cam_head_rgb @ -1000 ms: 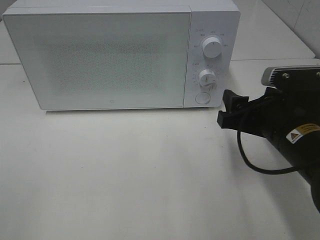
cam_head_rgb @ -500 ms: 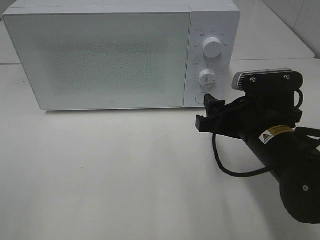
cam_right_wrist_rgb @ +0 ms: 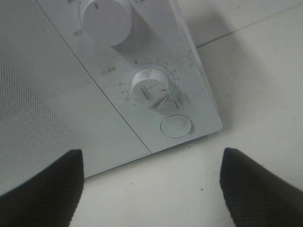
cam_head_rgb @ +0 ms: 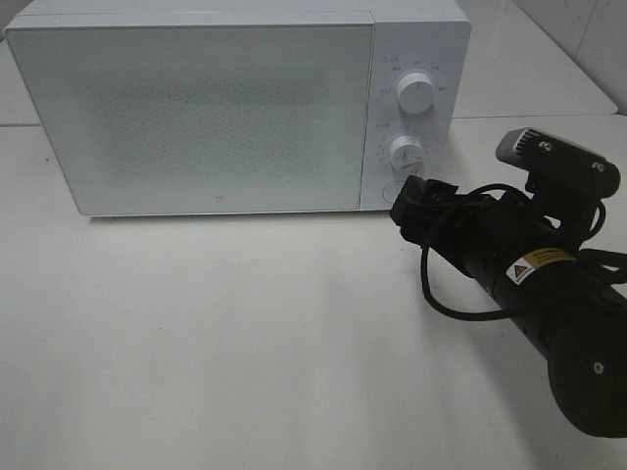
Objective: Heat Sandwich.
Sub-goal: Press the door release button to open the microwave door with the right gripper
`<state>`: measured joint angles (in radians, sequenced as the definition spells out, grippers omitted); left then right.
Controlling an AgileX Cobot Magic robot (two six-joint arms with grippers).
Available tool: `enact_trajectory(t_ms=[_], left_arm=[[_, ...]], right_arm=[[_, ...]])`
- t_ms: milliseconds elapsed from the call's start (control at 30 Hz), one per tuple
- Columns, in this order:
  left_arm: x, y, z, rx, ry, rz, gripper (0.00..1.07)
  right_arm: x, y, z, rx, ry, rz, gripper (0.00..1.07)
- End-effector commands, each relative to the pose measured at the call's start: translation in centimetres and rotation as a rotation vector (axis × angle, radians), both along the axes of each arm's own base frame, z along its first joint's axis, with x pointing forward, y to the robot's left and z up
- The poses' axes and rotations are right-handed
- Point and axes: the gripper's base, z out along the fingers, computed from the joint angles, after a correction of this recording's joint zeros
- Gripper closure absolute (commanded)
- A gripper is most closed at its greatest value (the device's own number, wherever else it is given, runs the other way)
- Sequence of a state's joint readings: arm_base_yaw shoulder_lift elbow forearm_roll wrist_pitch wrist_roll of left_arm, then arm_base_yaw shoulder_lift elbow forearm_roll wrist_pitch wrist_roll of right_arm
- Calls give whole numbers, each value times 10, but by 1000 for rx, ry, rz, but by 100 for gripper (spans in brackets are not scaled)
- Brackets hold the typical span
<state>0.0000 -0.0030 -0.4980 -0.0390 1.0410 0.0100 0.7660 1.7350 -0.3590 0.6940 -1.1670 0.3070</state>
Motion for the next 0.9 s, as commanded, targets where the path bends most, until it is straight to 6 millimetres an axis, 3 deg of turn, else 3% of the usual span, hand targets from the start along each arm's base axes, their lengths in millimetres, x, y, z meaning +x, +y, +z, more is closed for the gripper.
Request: enact_trajectory(t_ms=[33, 300, 533, 700, 767, 800, 867, 900], left_arm=[[-3, -1, -1, -3, -24, -5, 10], [-3, -1, -1, -3, -24, -5, 10], [-3, -1, -1, -3, -24, -5, 10], [-3, -1, -1, -3, -24, -5, 10], [-3, -1, -1, -3, -24, -5, 10], [-3, -1, -1, -3, -24, -5, 10], [-3, -1, -1, -3, -24, -5, 10], [-3, -1, -1, -3, -24, -5, 10]], right_arm=[[1, 2, 1, 225, 28, -55, 31], [1, 2, 1, 710, 100, -195, 33], [1, 2, 1, 943, 135, -262, 42], [1, 2, 1, 1040, 147, -298, 58], [1, 1, 1, 1074, 151, -309, 74], [1, 1, 1, 1074, 151, -309, 74], [1, 1, 1, 1084, 150, -318, 85], [2, -1, 1, 1090, 143, -339, 96]])
